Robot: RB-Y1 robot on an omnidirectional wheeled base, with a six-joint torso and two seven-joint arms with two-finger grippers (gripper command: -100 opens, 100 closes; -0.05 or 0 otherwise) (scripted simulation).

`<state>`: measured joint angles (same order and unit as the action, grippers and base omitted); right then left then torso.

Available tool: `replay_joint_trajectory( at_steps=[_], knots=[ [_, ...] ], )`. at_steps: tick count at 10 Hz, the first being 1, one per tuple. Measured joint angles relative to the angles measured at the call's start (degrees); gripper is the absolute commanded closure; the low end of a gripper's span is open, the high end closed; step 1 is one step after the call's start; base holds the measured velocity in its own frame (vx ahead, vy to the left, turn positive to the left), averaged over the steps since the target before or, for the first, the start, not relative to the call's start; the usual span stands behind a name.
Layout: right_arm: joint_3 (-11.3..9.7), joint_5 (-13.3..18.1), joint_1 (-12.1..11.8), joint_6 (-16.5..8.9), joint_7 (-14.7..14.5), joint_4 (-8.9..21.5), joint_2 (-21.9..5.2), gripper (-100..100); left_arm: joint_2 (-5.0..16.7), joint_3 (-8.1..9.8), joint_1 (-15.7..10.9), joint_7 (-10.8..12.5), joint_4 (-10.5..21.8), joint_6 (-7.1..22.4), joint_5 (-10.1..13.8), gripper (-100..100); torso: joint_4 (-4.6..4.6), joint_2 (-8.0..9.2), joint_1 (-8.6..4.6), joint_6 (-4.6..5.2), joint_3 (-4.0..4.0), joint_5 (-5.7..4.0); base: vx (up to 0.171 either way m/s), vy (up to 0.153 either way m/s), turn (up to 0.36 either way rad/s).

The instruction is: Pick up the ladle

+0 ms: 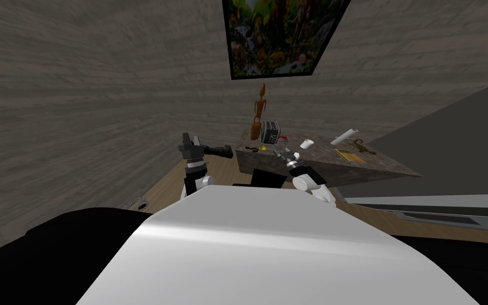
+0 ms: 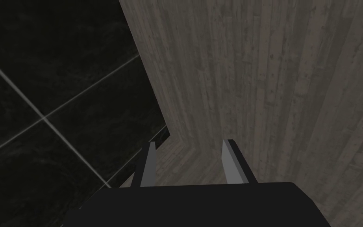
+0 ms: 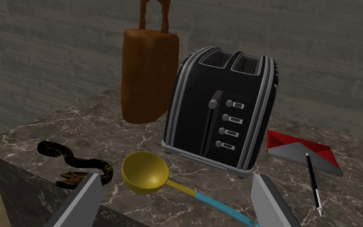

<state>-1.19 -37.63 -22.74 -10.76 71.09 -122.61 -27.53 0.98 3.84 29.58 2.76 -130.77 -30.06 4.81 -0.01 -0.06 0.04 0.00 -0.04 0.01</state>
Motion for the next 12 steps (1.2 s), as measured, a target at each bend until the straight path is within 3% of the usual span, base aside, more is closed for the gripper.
replay_joint_trajectory(
  at_steps=[12],
  knots=[
    [-0.2, -8.6, 3.1, -12.5, 18.9, 3.7, -6.1, -100, 0.0, 0.00, 0.0, 0.0, 0.0, 0.0, 0.0, 0, 0.00, 0.02, -0.04, 0.00, 0.01, -0.01, 0.012, 0.007, -0.017]
  ],
)
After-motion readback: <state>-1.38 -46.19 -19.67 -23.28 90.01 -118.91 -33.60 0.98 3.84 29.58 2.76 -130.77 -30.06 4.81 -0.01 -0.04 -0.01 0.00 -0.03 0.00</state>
